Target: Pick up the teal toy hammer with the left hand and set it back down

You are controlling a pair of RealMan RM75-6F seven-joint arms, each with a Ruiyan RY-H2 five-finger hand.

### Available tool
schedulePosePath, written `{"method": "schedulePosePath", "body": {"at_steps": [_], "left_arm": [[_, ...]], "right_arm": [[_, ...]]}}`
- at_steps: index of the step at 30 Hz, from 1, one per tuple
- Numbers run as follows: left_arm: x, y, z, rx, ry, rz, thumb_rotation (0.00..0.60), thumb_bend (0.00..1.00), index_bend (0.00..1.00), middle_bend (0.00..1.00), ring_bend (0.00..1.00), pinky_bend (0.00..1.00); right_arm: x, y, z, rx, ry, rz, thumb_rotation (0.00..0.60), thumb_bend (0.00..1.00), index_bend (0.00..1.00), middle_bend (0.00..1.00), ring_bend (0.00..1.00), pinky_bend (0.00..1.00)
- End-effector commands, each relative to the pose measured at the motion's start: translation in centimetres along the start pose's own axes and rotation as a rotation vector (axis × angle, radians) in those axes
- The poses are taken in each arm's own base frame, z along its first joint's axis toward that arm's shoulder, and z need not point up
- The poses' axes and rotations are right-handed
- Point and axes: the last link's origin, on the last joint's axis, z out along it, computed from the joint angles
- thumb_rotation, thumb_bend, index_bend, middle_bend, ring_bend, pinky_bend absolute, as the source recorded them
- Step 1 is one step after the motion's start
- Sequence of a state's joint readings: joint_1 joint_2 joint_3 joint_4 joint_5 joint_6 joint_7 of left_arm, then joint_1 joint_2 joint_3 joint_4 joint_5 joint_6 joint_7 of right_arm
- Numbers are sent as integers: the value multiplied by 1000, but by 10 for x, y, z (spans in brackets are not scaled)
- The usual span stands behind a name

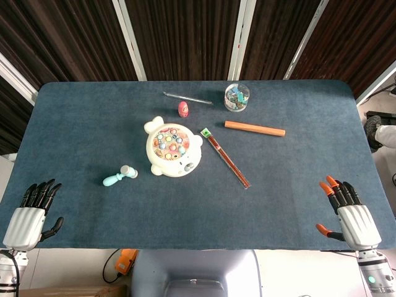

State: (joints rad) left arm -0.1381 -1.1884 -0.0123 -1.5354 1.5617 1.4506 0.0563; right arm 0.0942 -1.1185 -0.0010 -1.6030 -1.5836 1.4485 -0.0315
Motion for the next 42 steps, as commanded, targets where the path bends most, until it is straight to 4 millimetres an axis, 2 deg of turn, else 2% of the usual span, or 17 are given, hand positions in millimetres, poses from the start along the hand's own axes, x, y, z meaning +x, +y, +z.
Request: {"method": "schedulePosePath", "body": {"at_steps": [1, 6, 9, 14, 19, 23, 32, 42], "left_arm": [[-3, 8, 2, -34, 23, -3, 600, 337, 29, 0, 0, 1], [-28, 35, 13, -144, 56, -156, 600, 337, 29, 0, 0, 20], [-41, 47, 36, -147, 8, -230, 600, 338, 30, 0, 0, 18], [-51, 68, 75, -84, -19, -353, 600, 347, 67, 0, 0, 60], [-61, 78, 117, 5, -40, -348, 600, 351, 92, 1, 0, 72], [-73, 81, 149, 101, -45, -405, 600, 353, 144, 39, 20, 87], [-94, 88, 161, 153, -127, -431, 600, 354, 205, 97, 55, 131], [-105, 107, 173, 172, -148, -422, 600, 352, 219, 121, 76, 162]], "right_arm": [[-1, -1, 1, -3, -5, 0, 600, 273, 0, 0, 0, 0], [-1, -2, 1, 5, -5, 6, 600, 273, 0, 0, 0, 0], [-1, -2, 2, 7, -8, 7, 600, 273, 0, 0, 0, 0], [0, -1, 5, -9, 3, -1, 600, 273, 0, 0, 0, 0], [-2, -2, 6, -12, -11, 0, 600, 273, 0, 0, 0, 0], [-3, -1, 7, -18, -20, 5, 600, 273, 0, 0, 0, 0], [-2, 3, 11, -35, -22, 7, 600, 273, 0, 0, 0, 0], [-2, 2, 10, -25, -30, 9, 600, 273, 0, 0, 0, 0]]}}
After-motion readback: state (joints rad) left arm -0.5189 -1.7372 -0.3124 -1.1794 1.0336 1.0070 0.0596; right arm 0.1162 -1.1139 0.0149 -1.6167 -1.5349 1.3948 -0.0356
